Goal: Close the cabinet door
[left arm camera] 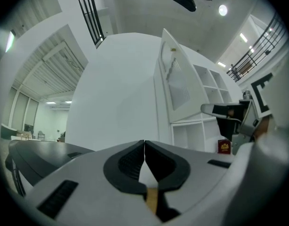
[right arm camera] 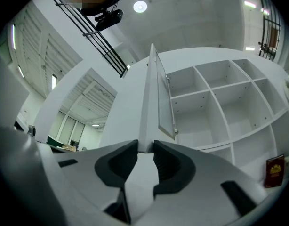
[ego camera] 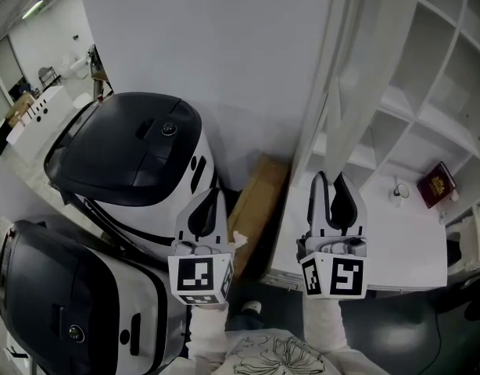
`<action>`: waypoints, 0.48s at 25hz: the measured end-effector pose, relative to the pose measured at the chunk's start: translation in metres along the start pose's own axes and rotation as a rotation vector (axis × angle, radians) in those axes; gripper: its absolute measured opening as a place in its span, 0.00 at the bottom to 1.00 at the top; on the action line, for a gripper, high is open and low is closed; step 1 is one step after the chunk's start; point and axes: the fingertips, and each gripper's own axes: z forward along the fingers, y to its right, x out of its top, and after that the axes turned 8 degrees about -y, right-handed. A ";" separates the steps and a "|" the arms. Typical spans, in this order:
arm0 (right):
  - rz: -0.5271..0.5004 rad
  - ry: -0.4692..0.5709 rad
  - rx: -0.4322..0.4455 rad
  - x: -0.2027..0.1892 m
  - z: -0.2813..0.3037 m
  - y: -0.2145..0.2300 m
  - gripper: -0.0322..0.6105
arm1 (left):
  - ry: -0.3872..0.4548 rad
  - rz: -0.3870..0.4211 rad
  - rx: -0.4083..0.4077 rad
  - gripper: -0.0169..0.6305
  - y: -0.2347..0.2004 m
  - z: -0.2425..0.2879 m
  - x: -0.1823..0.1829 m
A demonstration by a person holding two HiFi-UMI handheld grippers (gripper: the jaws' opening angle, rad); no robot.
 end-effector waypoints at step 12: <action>0.022 0.008 -0.005 -0.001 -0.007 0.013 0.20 | 0.008 0.008 -0.082 0.03 0.024 0.026 0.005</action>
